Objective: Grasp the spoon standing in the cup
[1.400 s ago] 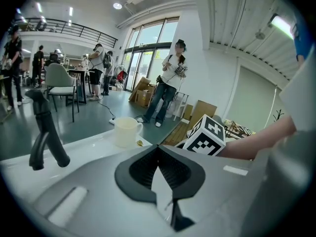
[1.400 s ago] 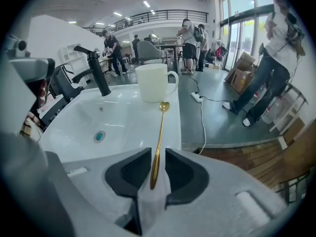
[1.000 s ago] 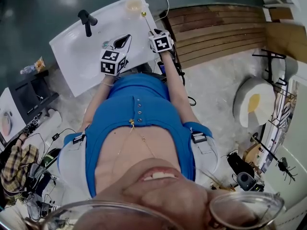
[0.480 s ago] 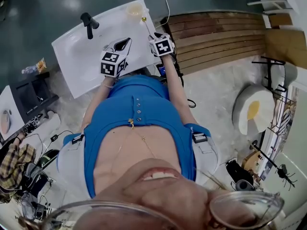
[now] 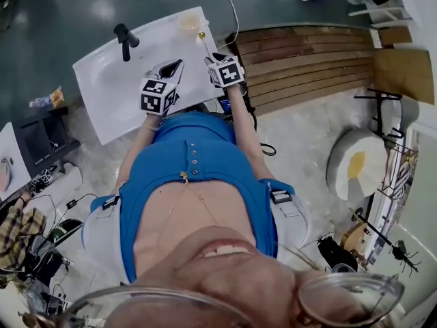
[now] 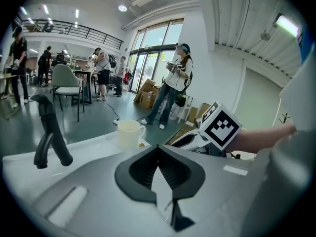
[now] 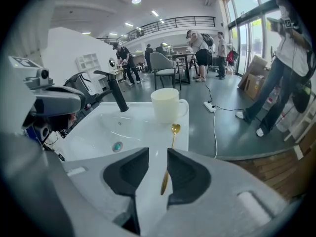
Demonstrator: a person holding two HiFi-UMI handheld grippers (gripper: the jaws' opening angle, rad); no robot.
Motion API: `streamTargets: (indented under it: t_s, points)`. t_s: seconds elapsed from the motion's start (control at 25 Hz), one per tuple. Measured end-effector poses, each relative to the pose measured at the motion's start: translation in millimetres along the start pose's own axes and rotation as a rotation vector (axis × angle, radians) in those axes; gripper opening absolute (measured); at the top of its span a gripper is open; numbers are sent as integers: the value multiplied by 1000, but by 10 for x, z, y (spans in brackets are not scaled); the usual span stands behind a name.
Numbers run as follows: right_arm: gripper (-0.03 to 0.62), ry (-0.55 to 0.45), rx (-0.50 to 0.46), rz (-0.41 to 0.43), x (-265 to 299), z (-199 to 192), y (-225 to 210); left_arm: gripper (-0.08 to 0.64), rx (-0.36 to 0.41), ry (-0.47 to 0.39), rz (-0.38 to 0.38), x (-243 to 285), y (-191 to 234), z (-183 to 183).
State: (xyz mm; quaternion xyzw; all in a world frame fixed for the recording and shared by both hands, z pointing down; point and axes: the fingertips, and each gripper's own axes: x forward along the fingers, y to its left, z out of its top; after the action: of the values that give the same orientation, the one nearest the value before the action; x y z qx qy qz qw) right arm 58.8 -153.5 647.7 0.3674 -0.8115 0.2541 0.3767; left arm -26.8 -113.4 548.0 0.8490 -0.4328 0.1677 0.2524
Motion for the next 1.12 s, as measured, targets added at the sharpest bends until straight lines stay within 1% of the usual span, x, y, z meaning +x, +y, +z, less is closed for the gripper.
streamTargets:
  t_s: [0.2,0.48,0.84,1.12]
  points:
    - [110,-12,-30,28,-101,72,89,-2,3,3,-7,30,-68,-16]
    - [92,-39,-30,70,-174,167,165,-2,9,4,-13,111,-126,27]
    - [43,-83,-66,109,-251,321,311,-2,13,3,-11,149,-133,67]
    - [3,-117,-69,127,-373,385,410,-2,12,-1,-15,117,-177,80]
